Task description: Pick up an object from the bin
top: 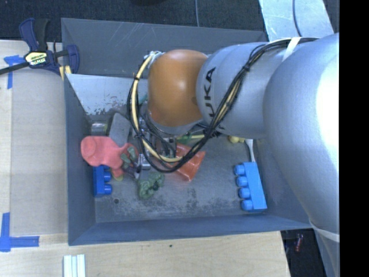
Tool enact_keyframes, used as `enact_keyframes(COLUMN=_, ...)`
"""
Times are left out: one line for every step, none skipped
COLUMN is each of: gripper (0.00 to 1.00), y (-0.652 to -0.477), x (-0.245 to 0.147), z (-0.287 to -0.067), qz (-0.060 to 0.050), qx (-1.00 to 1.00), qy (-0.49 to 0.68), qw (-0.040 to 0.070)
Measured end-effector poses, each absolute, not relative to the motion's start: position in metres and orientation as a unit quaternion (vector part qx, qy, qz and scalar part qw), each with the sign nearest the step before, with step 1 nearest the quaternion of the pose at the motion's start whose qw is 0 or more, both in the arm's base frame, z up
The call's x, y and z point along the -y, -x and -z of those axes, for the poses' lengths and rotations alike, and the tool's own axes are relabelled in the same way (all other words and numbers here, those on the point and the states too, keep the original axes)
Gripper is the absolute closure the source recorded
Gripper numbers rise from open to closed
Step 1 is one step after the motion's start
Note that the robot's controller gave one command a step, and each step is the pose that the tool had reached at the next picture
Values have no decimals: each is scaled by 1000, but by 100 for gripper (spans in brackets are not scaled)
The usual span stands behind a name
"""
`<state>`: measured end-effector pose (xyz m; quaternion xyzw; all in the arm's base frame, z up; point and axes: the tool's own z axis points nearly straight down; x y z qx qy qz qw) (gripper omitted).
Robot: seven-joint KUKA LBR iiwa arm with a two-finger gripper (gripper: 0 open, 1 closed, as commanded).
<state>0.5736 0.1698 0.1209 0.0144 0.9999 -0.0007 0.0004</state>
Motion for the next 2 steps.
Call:
enact_keyframes(gripper=0, y=-593, x=-209, z=-113, qz=-4, qx=-999, qy=-33, qw=4)
enact_keyframes(gripper=0, y=-595, x=-178, z=-105, qz=-1, qx=-994, qy=107, qw=3)
